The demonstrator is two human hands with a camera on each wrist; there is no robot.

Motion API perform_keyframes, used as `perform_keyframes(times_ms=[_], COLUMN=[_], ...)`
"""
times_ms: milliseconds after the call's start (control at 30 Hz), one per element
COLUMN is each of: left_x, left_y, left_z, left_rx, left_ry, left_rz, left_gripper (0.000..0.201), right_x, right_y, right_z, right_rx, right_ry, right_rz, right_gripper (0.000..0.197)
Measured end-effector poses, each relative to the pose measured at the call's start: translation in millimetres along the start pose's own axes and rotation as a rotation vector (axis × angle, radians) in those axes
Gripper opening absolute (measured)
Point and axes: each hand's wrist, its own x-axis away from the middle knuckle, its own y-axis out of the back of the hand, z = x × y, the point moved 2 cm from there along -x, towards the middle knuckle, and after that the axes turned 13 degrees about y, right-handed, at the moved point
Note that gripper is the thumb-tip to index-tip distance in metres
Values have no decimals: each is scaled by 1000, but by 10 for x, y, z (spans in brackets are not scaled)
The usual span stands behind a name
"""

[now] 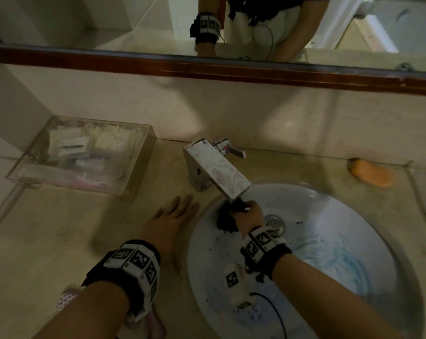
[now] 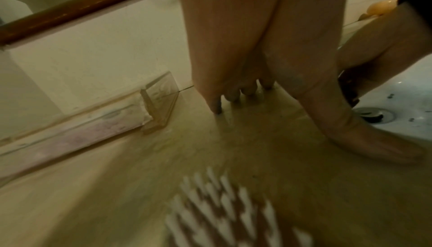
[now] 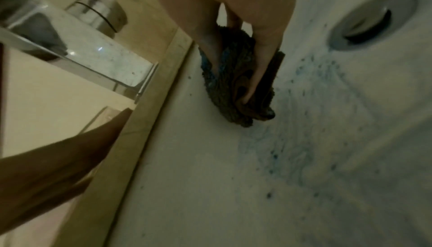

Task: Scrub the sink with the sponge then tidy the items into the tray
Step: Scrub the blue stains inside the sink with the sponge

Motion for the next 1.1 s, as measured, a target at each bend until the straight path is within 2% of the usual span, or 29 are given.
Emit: perform_keyframes(times_ms=[167,233,300,333,367,467,500,533,567,667,700,800,900,1000,1100], left_x=[9,33,57,68,75,68,60,51,45,41,37,33,16,8,-10], left_y=[23,41,61,76,87,88,82,73,66,50,49,44,29,26,32], left_z=[-4,-22,-46,-62,-72,-63,-49,-38,-28,-29,-32,-46,-46,-51,-48], left_rx=[-1,-5,-3,-1,1,-1,-1,-3,-6,-8,-13,-23,-22,-44,-45], left_ry=[2,5,9,11,11,13,15,16,14,12,16,28,34,45,54], left_rz=[4,6,6,9,13,29,32,35,34,23,19,28,24,28,43], left_gripper=[144,143,140,138,137,139,140,142,143,146,146,142,142,145,149], right_x=[42,225,503,638,773,1006,1020,986,922,600,527,519,767,1036,1143], right_y=[16,-156,-340,-379,-356,-174,-90,-23,38,93,72,-87,-144,-112,31], right_z=[75,88,71,46,37,-36,-51,-64,-44,84,156,227,57,-213,-338], right_rx=[-28,-1,21,49,118,329,360,375,376,328,291,300,406,521,659], right_ry=[90,163,299,342,377,501,510,500,494,472,468,496,555,655,692], right_rz=[24,98,223,287,372,746,834,859,817,536,490,521,726,955,1176], right_gripper=[36,24,9,8,12,34,37,36,34,31,33,38,41,38,31])
